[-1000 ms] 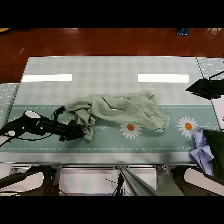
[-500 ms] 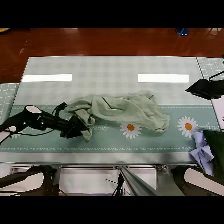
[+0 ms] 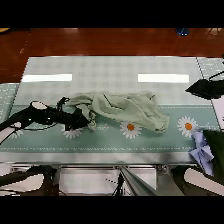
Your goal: Fold the shirts.
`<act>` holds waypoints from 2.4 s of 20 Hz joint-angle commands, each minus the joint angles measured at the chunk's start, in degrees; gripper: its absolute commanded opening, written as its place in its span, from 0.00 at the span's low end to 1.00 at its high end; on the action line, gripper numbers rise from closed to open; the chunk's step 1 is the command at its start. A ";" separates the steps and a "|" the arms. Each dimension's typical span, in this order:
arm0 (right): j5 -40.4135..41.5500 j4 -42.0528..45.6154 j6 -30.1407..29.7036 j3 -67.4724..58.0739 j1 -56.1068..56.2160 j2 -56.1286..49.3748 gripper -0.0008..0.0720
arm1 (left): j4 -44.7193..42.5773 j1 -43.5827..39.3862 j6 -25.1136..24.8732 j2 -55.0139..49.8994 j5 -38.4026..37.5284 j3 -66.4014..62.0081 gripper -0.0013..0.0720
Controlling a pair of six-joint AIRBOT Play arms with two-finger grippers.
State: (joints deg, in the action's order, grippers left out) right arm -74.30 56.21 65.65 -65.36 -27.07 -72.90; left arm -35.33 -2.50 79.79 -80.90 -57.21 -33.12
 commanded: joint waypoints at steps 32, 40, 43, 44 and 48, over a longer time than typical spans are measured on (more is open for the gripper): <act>13.11 -4.48 -0.87 23.43 17.05 1.01 0.06 | -0.83 0.79 -7.39 19.43 2.01 -15.13 0.06; 11.89 -0.96 3.02 -7.89 6.80 24.13 0.05 | -0.87 10.82 -8.48 27.78 -1.88 -50.01 0.06; 12.98 5.35 9.03 -16.55 6.05 28.70 0.05 | -3.89 14.60 -8.63 31.63 -3.96 -60.19 0.06; 11.96 8.11 11.15 -18.36 6.05 29.42 0.05 | -6.75 15.41 -8.61 33.05 -6.01 -62.12 0.06; 3.48 18.23 15.96 -22.86 6.12 29.81 0.05 | -18.03 16.41 -5.46 37.99 -17.62 -63.01 0.06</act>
State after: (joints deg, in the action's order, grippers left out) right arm -66.24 66.67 76.88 -84.20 -20.73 -44.42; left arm -45.23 12.71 71.77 -46.11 -66.81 -93.49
